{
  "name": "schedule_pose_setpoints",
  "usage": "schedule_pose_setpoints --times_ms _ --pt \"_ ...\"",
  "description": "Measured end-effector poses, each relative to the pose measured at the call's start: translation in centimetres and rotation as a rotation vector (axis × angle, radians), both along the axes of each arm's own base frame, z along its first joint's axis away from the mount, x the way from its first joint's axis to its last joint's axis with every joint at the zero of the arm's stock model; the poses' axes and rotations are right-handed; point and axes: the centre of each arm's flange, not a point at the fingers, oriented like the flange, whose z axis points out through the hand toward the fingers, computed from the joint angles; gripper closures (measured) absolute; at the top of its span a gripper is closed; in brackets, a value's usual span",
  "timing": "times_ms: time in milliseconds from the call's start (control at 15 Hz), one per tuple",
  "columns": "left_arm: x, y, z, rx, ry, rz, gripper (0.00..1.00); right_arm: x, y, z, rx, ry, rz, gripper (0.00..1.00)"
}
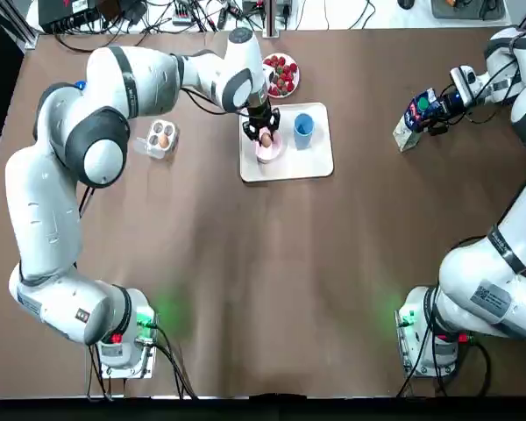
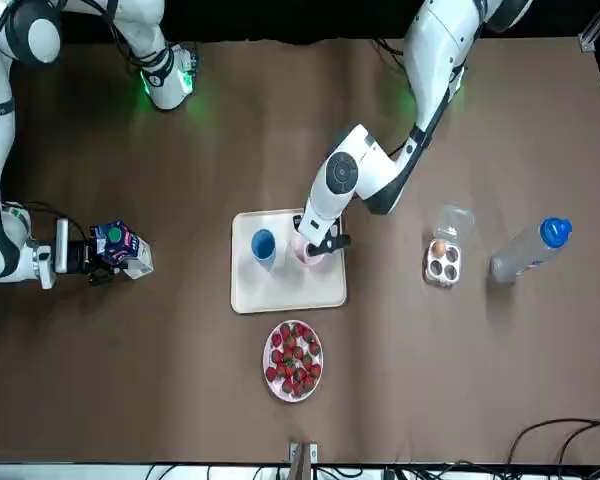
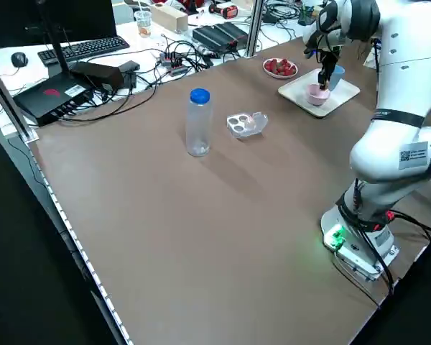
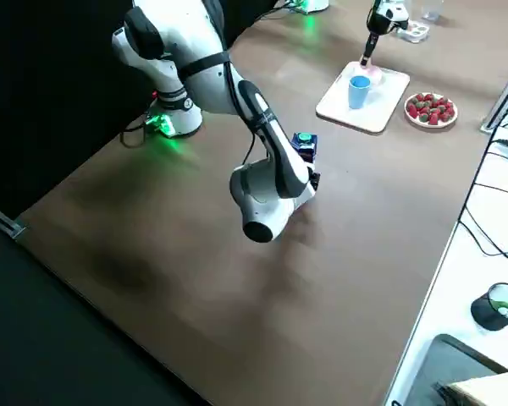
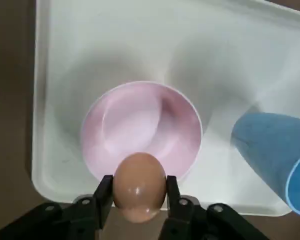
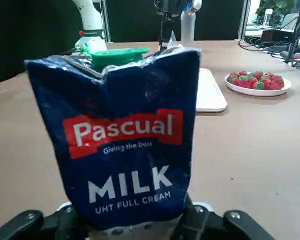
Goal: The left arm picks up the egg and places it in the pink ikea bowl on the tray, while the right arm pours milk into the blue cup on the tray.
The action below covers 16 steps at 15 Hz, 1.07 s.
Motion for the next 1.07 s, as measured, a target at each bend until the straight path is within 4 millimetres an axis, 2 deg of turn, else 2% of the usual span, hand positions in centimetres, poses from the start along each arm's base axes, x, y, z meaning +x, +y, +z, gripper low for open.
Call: schedule_pose_setpoints --times_ms 333,600,867,933,1000,1067 --pt "0.3 -0.1 -1.1 -0.016 -0.019 0.009 0.52 0.6 0.3 0.7 -0.045 0.047 0.021 0.44" --pt "0.4 -0.1 -1.6 -0.006 -0.032 0.01 0.52 3.5 1.1 5.0 -0.146 0.096 0.04 0.44" --pt "0.5 -0.2 -2.0 -0.003 -0.04 0.011 0.51 5.5 3.7 10.0 -0.211 0.162 0.072 0.45" --pt "0.6 -0.1 -2.0 -0.004 -0.043 0.013 0.44 6.0 4.4 11.4 -0.237 0.17 0.078 0.45" --pt "0.8 -0.1 -1.9 -0.006 -0.047 0.016 0.35 6.4 5.2 12.8 -0.27 0.173 0.085 0.52" --pt "1.9 0.3 -1.1 -0.014 -0.066 0.028 0.18 6.9 7.1 15.8 -0.336 0.199 0.082 0.55"
